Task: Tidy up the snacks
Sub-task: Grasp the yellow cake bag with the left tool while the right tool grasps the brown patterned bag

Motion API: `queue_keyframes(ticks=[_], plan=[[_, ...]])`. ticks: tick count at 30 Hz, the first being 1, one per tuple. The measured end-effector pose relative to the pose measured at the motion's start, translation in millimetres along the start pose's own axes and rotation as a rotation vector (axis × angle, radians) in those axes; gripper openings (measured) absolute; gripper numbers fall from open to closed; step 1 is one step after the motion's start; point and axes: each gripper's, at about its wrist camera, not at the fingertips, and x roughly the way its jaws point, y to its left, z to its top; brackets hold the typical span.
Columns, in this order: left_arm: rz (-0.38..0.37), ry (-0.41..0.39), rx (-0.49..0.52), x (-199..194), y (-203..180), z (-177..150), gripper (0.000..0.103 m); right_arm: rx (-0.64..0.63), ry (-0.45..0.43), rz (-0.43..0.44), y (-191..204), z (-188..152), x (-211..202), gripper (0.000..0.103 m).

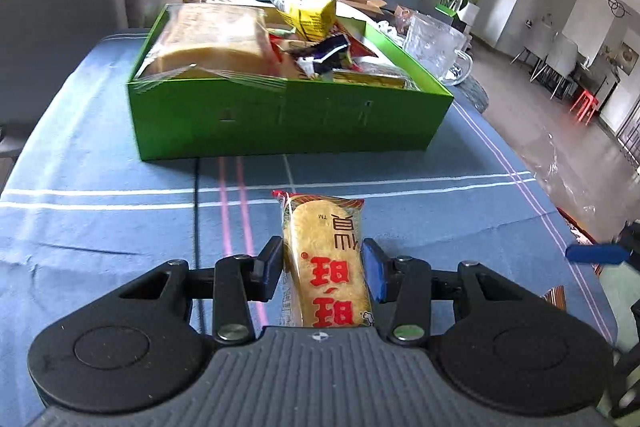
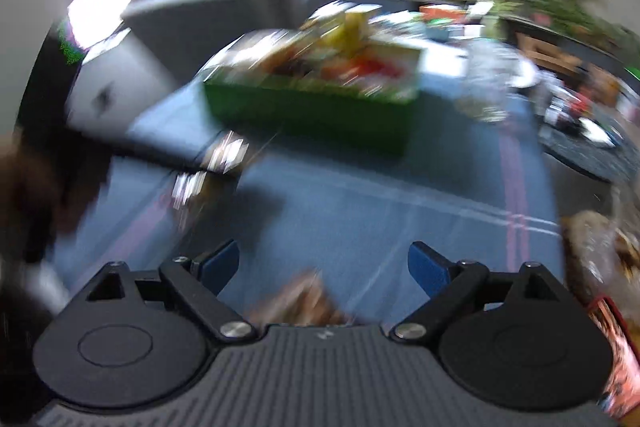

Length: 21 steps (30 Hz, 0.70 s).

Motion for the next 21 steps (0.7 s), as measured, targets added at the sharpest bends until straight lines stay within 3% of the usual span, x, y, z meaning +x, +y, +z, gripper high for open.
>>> queue_keyframes(ticks=[4, 9, 15, 21], plan=[[-0.012, -0.014, 0.006, -6.8, 0.0, -1.7, 0.04, -0.162, 0.088, 0.017, 13.6, -11.7, 4.9, 0.08], [-0.046, -0.017, 0.011, -13.6, -2.3, -2.7, 0.04, -0.223, 0.185, 0.015, 12.3, -15.8, 21.7, 0.087], [-0.048, -0.01, 0.011, -13.4, -4.4, -3.6, 0.04, -0.052, 0.173, 0.009, -11.6, -8.0, 50.6, 0.089], [-0.043, -0.015, 0.005, -13.4, -4.4, -2.6, 0.04, 0.036, 0.186, -0.04, -6.5, 3.7, 50.3, 0.088]])
